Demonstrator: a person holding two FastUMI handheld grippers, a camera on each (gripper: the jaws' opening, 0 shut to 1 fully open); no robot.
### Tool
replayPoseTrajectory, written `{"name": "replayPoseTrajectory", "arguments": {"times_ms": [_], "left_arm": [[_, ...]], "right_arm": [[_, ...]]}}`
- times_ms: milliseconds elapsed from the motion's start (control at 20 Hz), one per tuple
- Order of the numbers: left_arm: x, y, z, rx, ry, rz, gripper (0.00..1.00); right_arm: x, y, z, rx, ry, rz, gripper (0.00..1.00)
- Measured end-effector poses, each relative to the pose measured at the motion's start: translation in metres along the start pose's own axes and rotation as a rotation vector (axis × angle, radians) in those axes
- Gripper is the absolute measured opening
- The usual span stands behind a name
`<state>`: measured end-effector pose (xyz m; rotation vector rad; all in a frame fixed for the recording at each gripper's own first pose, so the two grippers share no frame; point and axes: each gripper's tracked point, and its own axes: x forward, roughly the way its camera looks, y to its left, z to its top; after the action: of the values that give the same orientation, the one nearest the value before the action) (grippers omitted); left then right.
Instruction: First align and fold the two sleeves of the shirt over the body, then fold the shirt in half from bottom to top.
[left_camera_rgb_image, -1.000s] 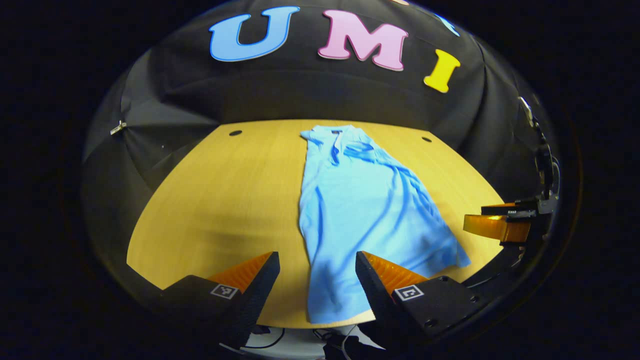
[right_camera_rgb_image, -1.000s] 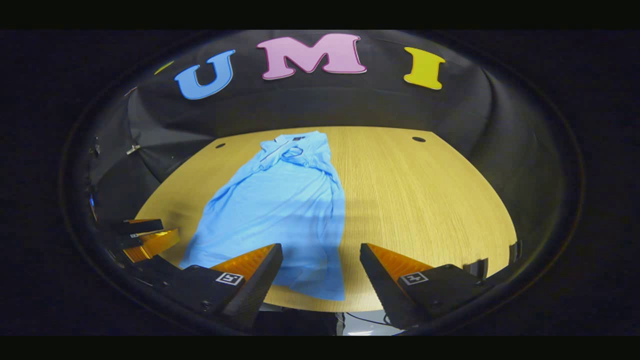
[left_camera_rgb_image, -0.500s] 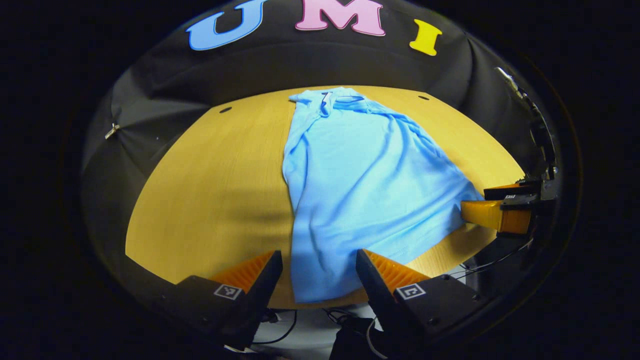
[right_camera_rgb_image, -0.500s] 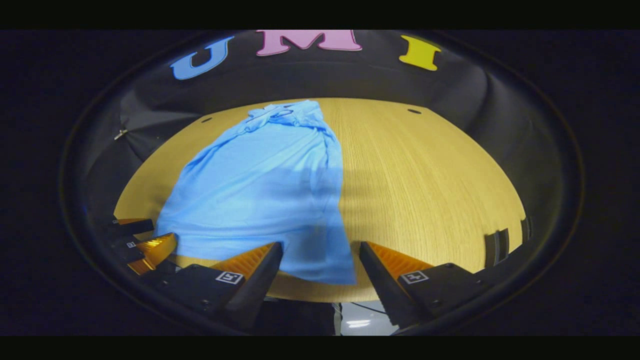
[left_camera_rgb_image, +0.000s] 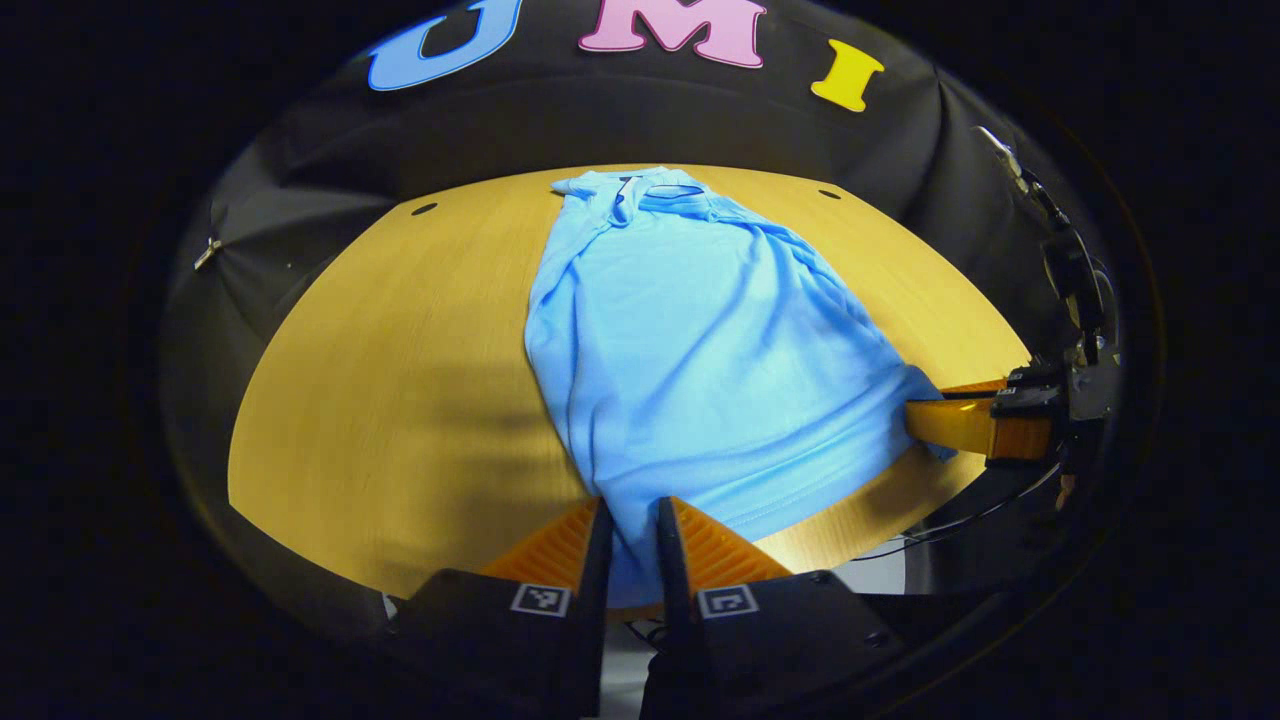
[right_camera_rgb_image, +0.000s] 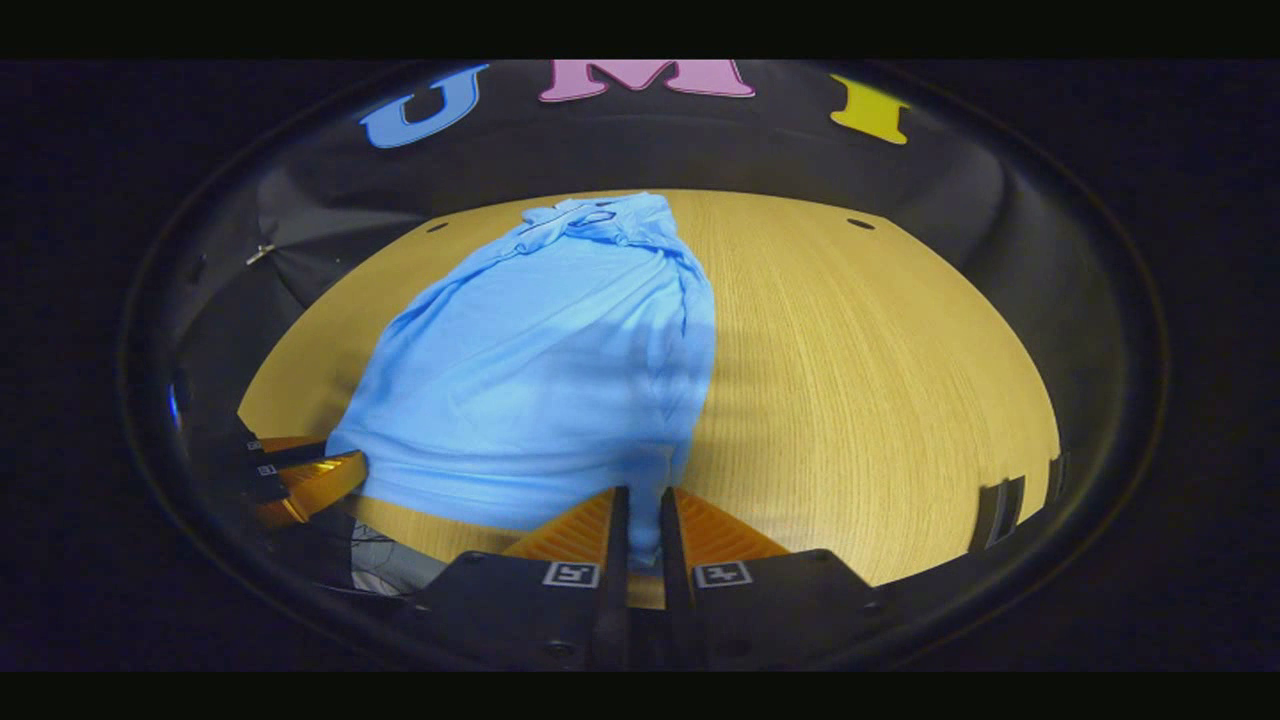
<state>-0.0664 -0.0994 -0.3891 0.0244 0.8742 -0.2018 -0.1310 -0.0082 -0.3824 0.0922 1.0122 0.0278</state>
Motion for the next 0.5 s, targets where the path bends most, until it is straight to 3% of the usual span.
{"name": "replayPoseTrajectory", "arguments": {"times_ms": [50,100,150,200,300,350,500], "left_arm": [[0.0001,-0.0021,0.0008,-0.013,0.008,-0.001,0.19],[-0.0013,-0.0027,0.002,-0.037,0.016,0.002,0.13],[0.0002,-0.0046,0.0012,-0.062,0.032,-0.012,0.09],[0.0009,-0.0056,0.0026,-0.079,0.045,-0.025,0.07],[0.001,-0.0053,0.004,-0.096,0.064,-0.048,0.06],[0.0014,-0.0051,0.0052,-0.099,0.069,-0.055,0.06],[-0.0011,-0.0027,0.0097,-0.065,0.074,-0.04,0.06]], "right_arm": [[0.0,-0.0002,0.0011,0.001,0.013,0.006,0.14],[-0.0006,-0.0001,-0.0003,0.003,0.023,0.013,0.08],[-0.0005,-0.0001,0.001,0.005,0.035,0.022,0.14],[-0.0018,0.0007,-0.0005,0.002,0.043,0.038,0.05],[-0.0006,0.001,0.0002,-0.011,0.06,0.077,0.0],[-0.0001,0.0012,0.0006,-0.01,0.068,0.09,0.05],[-0.006,0.0014,0.007,-0.02,0.074,0.111,0.05]]}}
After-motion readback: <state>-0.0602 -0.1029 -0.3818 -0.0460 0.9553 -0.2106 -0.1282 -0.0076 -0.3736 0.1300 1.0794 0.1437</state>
